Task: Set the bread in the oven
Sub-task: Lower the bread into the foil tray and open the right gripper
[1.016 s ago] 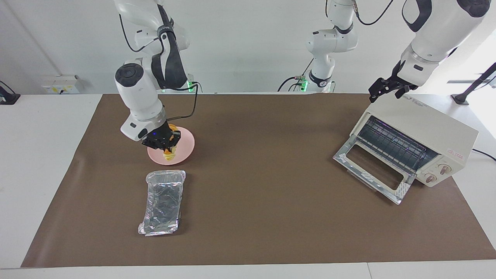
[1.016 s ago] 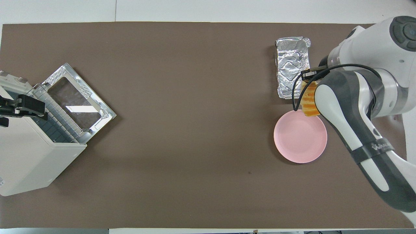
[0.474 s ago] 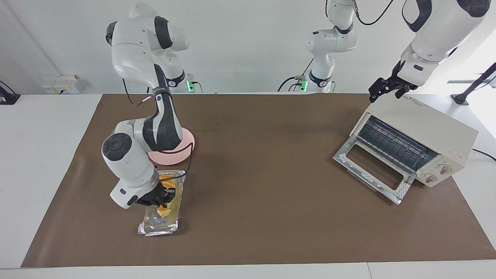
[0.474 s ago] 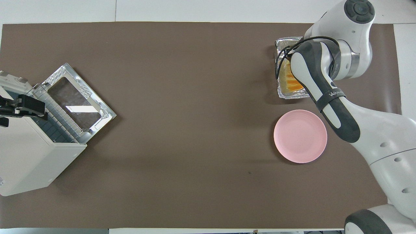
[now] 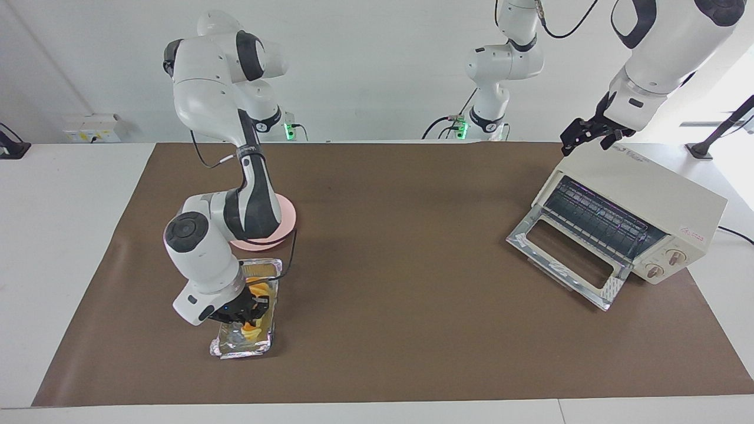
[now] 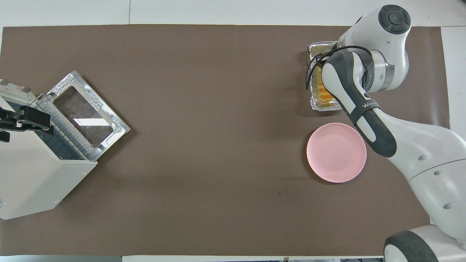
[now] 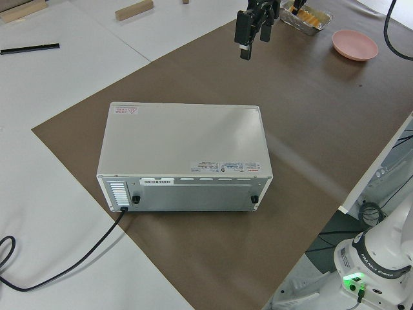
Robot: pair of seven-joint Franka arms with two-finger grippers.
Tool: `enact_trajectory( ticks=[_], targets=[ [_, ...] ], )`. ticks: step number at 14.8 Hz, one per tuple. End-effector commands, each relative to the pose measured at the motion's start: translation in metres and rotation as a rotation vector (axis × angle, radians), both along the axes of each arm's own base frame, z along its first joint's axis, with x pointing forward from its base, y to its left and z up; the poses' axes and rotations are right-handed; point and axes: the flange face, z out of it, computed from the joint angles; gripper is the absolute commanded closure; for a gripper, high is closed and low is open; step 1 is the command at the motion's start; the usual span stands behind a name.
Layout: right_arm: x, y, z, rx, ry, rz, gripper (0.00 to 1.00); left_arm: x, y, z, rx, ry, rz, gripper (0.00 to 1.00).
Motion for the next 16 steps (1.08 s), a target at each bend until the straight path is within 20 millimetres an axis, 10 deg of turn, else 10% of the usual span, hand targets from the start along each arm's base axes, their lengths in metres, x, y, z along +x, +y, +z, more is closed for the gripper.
enact_trajectory(
  ticks=[1,9,14,16],
  targets=[
    [-0.01,-0.014,0.035,0.045,0.036,-0.041,0.07,-0.009,0.002,0.001,-0.012,0.004,-0.001,0.0],
    [-0.01,-0.064,0.05,0.019,0.053,0.013,0.06,-0.009,0.002,0.001,-0.012,0.004,-0.001,0.0],
    [-0.035,-0.058,-0.006,-0.036,-0.007,0.065,0.1,-0.009,0.002,0.002,-0.012,0.003,-0.001,0.0],
    [-0.042,-0.062,-0.013,-0.062,-0.02,0.106,0.27,-0.009,0.002,0.001,-0.012,0.004,-0.001,0.0]
  ],
)
